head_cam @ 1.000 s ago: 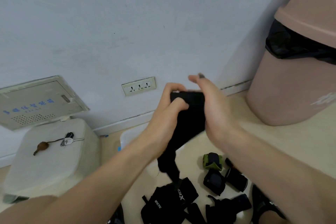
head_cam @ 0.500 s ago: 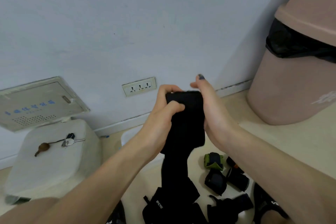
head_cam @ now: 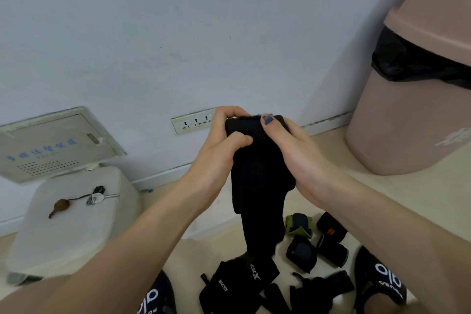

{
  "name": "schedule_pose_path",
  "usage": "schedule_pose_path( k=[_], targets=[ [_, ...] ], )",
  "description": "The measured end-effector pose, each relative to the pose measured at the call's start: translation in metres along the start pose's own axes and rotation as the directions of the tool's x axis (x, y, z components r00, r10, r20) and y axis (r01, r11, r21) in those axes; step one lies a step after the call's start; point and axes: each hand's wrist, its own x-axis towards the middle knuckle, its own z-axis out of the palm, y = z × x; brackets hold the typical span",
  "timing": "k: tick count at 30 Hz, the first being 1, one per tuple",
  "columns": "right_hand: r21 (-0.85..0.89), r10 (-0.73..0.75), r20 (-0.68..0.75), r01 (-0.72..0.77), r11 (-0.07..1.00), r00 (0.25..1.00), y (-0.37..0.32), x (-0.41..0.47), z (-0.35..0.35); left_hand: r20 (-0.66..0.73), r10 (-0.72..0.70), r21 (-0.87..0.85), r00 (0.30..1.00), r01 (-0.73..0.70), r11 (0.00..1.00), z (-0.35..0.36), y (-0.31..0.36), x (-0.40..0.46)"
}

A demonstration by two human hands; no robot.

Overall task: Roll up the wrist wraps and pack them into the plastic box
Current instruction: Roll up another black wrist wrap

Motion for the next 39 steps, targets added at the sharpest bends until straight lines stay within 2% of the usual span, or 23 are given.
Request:
schedule_pose_path(
  k=[5, 10, 13, 17, 20, 24, 28, 32, 36, 39],
  targets=[
    [0.0, -0.06, -0.012, 0.06, 0.998, 0.998, -0.002, -0.002, -0.003, 0.017, -0.091, -0.089, 0.996, 0.092, 0.992, 0.002, -0.001, 0.003],
    [-0.006, -0.092, 0.034, 0.093, 0.996, 0.995, -0.002, -0.007, -0.006, 0.009, -0.144, -0.08, 0.99, 0.144, 0.986, 0.002, -0.001, 0.001],
    [0.038, -0.026, 0.075, 0.024, 0.999, 0.997, -0.002, -0.007, -0.008, -0.017, -0.11, -0.057, 0.994, 0.109, 0.992, 0.0, -0.001, 0.003],
    [0.107, 0.141, 0.188, -0.163, 0.981, 0.972, 0.001, -0.005, -0.008, -0.042, -0.05, 0.036, 0.998, 0.051, 0.998, 0.0, -0.002, 0.004],
    [0.093, 0.154, 0.178, -0.172, 0.981, 0.972, 0.001, -0.005, -0.006, -0.066, -0.027, 0.097, 0.997, 0.034, 0.995, 0.003, -0.004, 0.003],
    [0.212, 0.196, 0.129, -0.22, 0.952, 0.972, 0.003, -0.007, -0.004, -0.077, -0.073, 0.078, 0.994, 0.079, 0.994, 0.013, -0.009, 0.0],
    [0.261, 0.18, 0.183, -0.225, 0.939, 0.966, 0.001, -0.014, -0.006, -0.067, -0.089, 0.05, 0.994, 0.093, 0.994, 0.014, -0.009, 0.001],
    [0.187, 0.161, 0.249, -0.211, 0.959, 0.955, -0.003, -0.014, -0.01, -0.014, -0.052, 0.059, 0.999, 0.053, 0.997, 0.009, -0.005, -0.001],
    [-0.07, 0.082, 0.041, -0.079, 0.994, 0.996, -0.005, -0.007, -0.01, 0.02, 0.006, 0.066, 1.0, -0.007, 0.998, 0.003, 0.0, 0.001],
    [-0.083, 0.001, 0.016, 0.0, 0.997, 1.0, -0.003, -0.007, -0.012, 0.023, 0.001, 0.031, 1.0, -0.001, 1.0, 0.003, 0.001, 0.002]
  ],
)
